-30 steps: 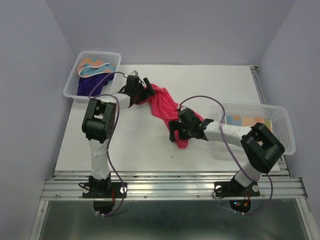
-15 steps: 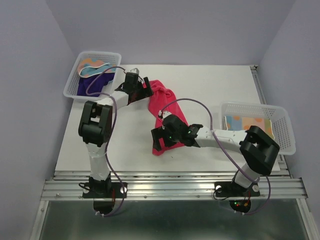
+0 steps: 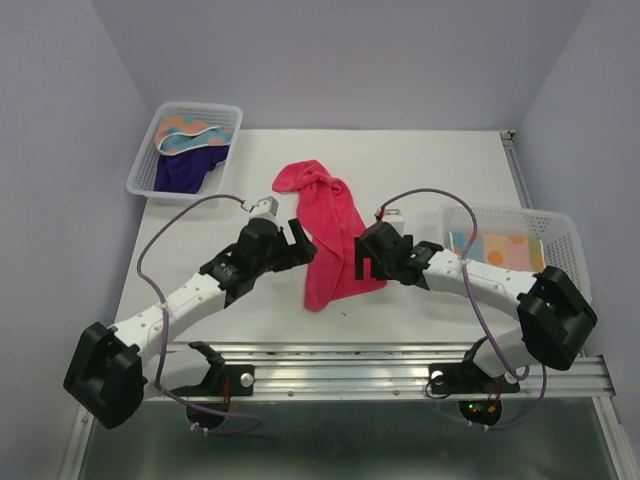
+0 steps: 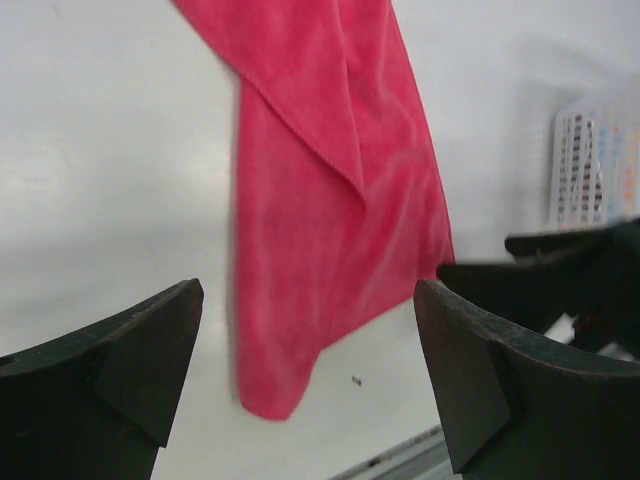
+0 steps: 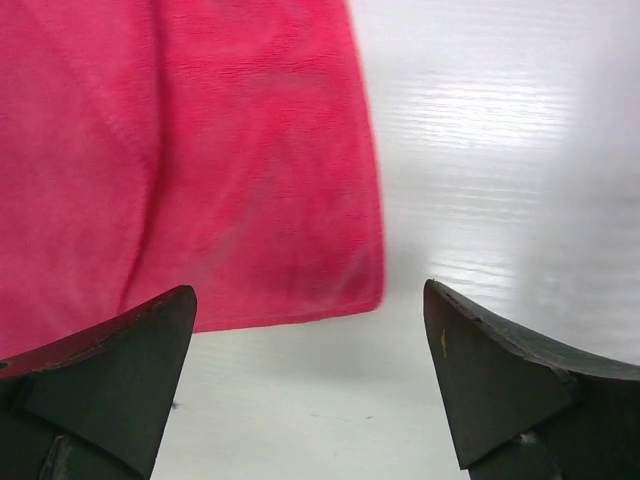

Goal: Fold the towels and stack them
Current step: Flatten out the crumpled towel

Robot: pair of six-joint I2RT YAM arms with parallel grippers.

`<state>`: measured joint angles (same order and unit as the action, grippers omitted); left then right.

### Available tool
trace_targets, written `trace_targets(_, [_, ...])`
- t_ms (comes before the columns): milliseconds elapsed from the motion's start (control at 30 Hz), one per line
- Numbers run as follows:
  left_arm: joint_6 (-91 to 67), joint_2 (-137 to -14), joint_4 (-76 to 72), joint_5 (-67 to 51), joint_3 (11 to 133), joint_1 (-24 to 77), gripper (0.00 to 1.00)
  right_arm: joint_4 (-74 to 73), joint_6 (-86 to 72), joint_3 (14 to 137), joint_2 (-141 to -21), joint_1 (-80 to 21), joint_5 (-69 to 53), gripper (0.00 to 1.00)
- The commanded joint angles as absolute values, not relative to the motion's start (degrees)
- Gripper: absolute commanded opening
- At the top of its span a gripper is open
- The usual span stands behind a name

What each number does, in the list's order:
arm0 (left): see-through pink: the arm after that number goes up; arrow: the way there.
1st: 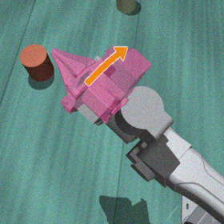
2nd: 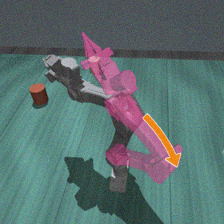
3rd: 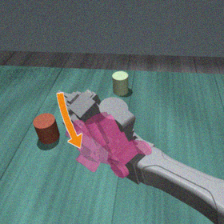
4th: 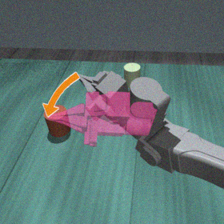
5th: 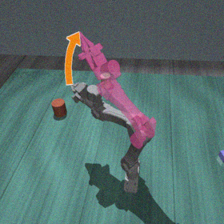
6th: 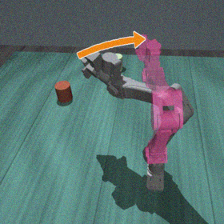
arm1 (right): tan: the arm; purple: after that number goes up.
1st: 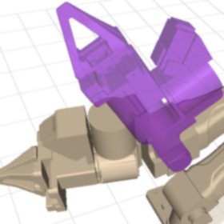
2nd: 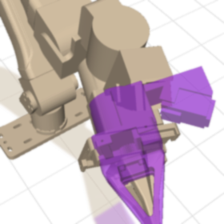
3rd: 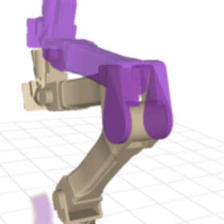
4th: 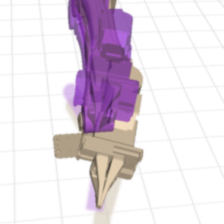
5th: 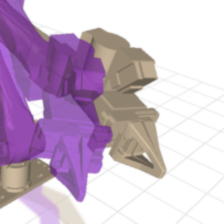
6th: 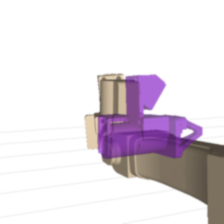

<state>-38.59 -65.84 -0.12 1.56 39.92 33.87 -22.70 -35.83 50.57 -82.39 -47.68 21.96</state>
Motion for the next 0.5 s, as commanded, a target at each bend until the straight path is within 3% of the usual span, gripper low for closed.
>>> trace_targets(0, [-44.2, -56.8, 3.2, 3.6, 34.4, 42.1, 0.99, -24.5, -35.4, 49.0, -81.3, -44.7, 24.2, 0.98])
trace_targets(67, [-47.2, -54.0, 4.4, 3.2, 32.5, 45.1, 0.99, -24.4, -34.8, 48.4, -81.5, -44.0, 24.0, 0.95])
trace_targets(200, [-51.7, -54.7, 4.1, 0.4, 27.5, 51.6, 0.99, -21.1, -33.5, 47.0, -82.7, -42.3, 20.0, 0.75])
trace_targets(467, [-56.2, -61.0, 2.8, 5.0, 25.5, 54.6, 0.92, -18.4, -33.5, 44.7, -85.0, -41.3, 18.0, 0.65])
